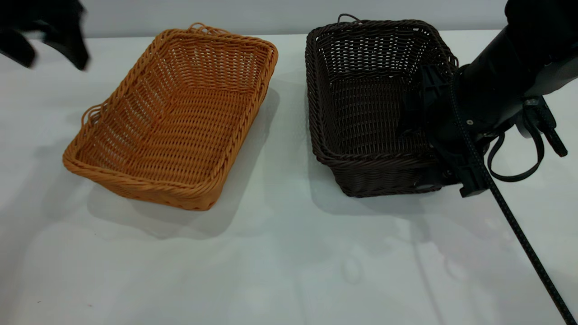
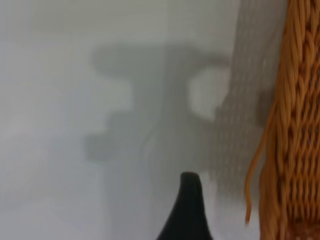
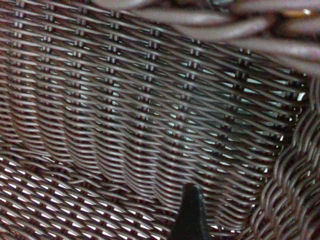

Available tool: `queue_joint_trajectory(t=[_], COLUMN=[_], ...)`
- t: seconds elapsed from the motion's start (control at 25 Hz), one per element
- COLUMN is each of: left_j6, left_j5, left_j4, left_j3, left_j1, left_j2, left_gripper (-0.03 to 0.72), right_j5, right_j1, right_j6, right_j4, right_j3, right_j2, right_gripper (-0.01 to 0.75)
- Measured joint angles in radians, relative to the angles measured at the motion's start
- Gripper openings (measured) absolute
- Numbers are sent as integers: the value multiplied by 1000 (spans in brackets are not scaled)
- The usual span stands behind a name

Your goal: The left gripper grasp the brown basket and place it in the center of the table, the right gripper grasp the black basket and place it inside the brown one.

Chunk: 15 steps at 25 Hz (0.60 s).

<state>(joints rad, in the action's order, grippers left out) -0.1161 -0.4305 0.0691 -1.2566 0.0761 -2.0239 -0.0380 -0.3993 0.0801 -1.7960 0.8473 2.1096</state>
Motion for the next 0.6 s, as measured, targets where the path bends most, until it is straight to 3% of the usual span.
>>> queue_joint_trajectory(t=[0.44, 0.6], left_j6=[-2, -2], left_j5=[25, 16], left_j4=[46, 46], left_j3=[-165, -169], left_j1=[67, 67], left_j2=[-319, -331], left_gripper=[579, 459], right_j5=[6, 6], right_j1=[0, 0], right_j6=[33, 34], right_j4=[0, 0], right_j3=[2, 2], right_j2=[0, 0], right_gripper=[507, 374])
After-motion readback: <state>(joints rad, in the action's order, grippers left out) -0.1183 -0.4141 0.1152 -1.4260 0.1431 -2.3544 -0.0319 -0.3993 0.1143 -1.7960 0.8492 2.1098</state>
